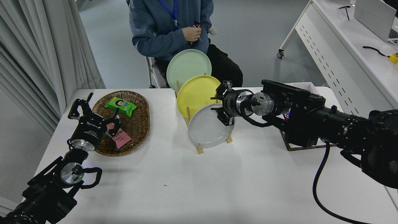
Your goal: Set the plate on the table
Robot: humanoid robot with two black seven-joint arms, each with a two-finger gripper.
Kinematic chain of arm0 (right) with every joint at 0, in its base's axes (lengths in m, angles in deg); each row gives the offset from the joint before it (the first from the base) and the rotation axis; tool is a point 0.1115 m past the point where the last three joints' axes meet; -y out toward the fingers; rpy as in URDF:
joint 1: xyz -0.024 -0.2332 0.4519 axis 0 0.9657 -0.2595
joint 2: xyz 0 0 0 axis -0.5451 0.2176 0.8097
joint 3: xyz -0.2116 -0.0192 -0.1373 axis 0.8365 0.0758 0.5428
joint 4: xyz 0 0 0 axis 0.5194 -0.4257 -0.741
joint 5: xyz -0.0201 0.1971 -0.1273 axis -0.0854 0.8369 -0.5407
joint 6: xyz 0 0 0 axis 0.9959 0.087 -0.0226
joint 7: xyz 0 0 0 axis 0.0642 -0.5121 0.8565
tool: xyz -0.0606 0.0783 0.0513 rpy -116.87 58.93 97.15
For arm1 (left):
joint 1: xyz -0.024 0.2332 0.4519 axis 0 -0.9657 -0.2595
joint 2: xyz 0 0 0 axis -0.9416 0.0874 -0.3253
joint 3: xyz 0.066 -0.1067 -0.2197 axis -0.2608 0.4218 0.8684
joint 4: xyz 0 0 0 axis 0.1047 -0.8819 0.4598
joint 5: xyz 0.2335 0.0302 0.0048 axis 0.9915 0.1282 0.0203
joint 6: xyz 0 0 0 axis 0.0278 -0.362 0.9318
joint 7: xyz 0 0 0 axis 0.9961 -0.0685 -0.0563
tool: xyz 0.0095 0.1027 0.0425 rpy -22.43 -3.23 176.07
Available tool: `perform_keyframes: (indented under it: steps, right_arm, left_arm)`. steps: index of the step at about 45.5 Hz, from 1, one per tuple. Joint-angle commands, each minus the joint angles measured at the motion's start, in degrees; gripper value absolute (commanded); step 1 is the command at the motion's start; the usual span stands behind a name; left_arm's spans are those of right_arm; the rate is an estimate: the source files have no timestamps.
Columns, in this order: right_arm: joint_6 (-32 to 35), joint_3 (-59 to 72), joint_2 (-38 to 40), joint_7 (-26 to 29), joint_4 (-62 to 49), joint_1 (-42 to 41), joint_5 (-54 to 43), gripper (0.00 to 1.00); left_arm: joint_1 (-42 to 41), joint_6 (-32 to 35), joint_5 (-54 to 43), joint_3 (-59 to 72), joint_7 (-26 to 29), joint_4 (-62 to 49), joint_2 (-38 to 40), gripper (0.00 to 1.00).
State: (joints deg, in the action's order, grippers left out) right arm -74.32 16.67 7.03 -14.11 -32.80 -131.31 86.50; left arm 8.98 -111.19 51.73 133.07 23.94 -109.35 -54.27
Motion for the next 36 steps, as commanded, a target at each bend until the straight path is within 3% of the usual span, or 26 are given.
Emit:
perform_keyframes:
  steps: [1,36]
  right_arm:
    - [-0.4,-0.7,-0.1,0.0,-0.1,0.2,-0.1,0.28]
    - [-0.9,-2.4,0.2,0.4,-0.1,1.4,0.5,0.18]
  left_arm:
    - [0.0,0.0,0.0,0.0,0.0,0.1,0.0,1.00]
    - [0.0,0.0,0.0,0.0,0.0,0.1,0.0,1.00]
